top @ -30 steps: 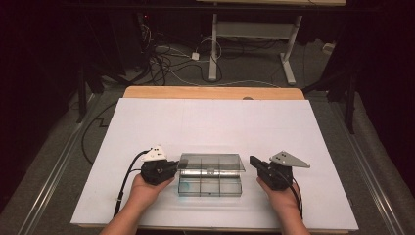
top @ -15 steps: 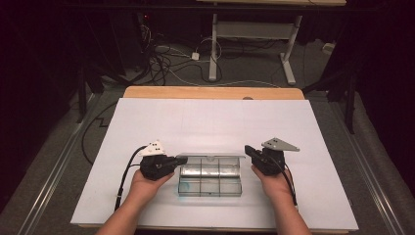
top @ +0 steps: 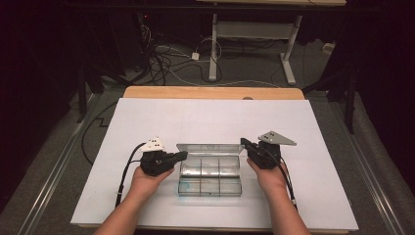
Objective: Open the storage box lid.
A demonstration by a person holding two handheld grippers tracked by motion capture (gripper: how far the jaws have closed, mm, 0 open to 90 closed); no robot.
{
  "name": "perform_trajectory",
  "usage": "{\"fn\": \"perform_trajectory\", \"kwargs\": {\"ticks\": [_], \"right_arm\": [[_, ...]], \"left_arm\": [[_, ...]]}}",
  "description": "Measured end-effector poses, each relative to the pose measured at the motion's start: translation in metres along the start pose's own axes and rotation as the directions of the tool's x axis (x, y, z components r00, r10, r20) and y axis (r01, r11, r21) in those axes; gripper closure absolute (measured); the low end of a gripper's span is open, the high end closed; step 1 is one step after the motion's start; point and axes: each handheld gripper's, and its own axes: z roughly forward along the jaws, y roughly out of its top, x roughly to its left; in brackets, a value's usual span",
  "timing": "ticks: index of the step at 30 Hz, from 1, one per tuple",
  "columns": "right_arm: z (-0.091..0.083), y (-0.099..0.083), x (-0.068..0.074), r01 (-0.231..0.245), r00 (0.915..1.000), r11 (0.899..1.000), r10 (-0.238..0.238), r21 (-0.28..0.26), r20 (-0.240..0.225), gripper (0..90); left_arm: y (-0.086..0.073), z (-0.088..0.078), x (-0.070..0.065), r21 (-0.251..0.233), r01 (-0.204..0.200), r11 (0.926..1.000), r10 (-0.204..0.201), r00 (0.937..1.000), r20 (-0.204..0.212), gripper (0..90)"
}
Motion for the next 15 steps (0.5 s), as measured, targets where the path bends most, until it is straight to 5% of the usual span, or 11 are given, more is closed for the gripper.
{"fn": "perform_trajectory", "kwargs": {"ticks": [15], "right_arm": [[0.0075, 0.0079, 0.0009, 0.004, 0.9992, 0.999, -0.005, -0.039, -0.040, 90.0]], "left_arm": [[-0.0001, -0.0004, 0.0071, -0.015, 0.017, 0.9997, -0.017, 0.9997, -0.019, 87.7]]}}
